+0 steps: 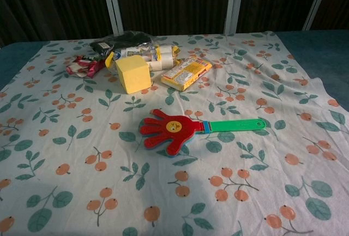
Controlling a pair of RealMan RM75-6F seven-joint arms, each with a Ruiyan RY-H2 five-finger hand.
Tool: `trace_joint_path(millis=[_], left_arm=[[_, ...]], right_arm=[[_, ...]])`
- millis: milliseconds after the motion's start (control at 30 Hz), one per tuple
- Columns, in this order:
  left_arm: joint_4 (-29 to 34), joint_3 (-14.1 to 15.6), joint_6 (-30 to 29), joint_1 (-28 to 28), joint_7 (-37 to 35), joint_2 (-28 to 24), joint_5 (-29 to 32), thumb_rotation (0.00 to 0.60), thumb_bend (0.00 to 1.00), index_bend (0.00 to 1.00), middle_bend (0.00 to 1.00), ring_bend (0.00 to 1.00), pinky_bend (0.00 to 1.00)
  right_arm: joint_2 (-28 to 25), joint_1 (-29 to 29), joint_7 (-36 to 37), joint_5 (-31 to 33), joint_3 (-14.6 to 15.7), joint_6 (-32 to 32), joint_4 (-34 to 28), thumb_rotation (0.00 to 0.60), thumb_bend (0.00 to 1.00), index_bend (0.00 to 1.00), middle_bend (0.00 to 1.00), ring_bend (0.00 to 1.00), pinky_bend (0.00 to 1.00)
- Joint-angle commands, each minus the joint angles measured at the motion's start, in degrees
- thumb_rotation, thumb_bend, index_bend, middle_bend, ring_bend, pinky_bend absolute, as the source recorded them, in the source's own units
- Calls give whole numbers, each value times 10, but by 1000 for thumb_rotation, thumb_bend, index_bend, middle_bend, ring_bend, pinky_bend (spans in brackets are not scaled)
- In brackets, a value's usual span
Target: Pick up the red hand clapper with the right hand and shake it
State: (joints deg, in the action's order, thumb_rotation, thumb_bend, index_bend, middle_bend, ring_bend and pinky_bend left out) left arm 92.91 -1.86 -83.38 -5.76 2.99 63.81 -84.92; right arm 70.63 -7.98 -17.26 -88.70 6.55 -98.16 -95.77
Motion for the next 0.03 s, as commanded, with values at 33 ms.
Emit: trace_joint_path(millis=[33], left_arm=[[0,0,0,0,0,0,0,600,469,0,30,0,94]], right_arm=[[-25,7,19,18,0,32,-6,600,276,0,0,0,0]])
